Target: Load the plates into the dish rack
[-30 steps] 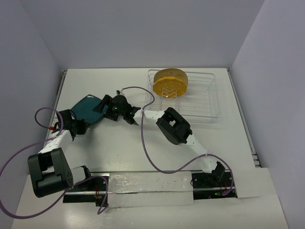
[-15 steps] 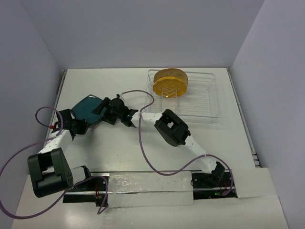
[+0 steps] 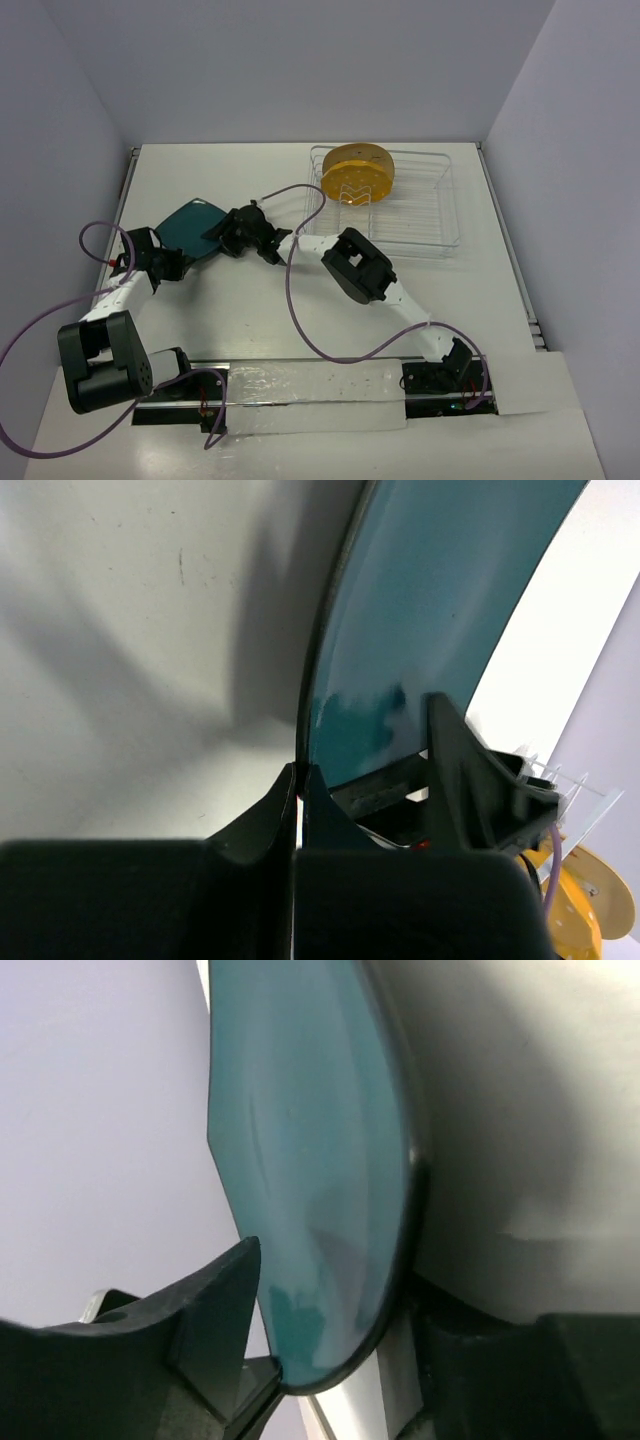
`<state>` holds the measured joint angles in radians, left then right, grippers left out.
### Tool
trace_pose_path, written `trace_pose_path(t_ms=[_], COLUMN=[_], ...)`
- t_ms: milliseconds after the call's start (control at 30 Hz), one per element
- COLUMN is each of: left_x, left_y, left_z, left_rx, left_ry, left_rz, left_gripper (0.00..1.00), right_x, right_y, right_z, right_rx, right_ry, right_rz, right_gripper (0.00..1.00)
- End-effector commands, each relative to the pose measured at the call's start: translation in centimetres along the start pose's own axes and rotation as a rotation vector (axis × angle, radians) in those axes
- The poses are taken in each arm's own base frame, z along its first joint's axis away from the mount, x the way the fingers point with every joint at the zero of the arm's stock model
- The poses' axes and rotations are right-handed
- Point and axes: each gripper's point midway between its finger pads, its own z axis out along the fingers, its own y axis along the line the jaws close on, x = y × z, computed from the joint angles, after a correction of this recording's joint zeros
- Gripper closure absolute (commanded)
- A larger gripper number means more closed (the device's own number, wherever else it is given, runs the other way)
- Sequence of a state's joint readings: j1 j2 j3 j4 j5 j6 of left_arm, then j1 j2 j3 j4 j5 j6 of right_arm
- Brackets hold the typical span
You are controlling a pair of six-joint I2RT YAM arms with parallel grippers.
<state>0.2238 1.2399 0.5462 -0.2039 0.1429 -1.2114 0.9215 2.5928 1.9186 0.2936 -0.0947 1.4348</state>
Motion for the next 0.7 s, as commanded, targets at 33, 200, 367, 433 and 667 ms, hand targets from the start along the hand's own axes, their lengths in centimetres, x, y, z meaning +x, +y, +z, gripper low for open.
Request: trace_pose_path(t_ms=[33, 200, 367, 433, 667], left_x=[0.3, 0.8, 0.1, -0.3, -3.9], left_y=[-2.2, -2.4, -3.1, -3.7, -7.4], left_z=[-1.1, -1.5, -2.8, -3.6, -10.7], left_rx=[0.063, 0.07, 0.056, 0.062, 0.127], left_ry=[0.016, 0.027, -0.006, -0.026, -0.232], left_rz=[0.041, 0.048, 0.076, 0.083, 0.101], left_gripper=[1.0, 1.0, 0.93, 0.72, 0.17], right_x=[-1.7, -2.1, -2.9, -3.2, -4.6], right_y=[-0.6, -0.2, 1.3, 2.2, 9.7], right_z=[0.3, -0.1, -1.1, -1.5, -4.6], right_rx=[0.008, 0.007, -0.001, -0.009, -0.163], right_ry=[-0.048, -0.077, -0.14, -0.155, -0.215], right_rz=[0.057, 0.042, -0.061, -0.087, -0.362], right_gripper=[0.57, 0.8, 1.0, 1.0, 1.0])
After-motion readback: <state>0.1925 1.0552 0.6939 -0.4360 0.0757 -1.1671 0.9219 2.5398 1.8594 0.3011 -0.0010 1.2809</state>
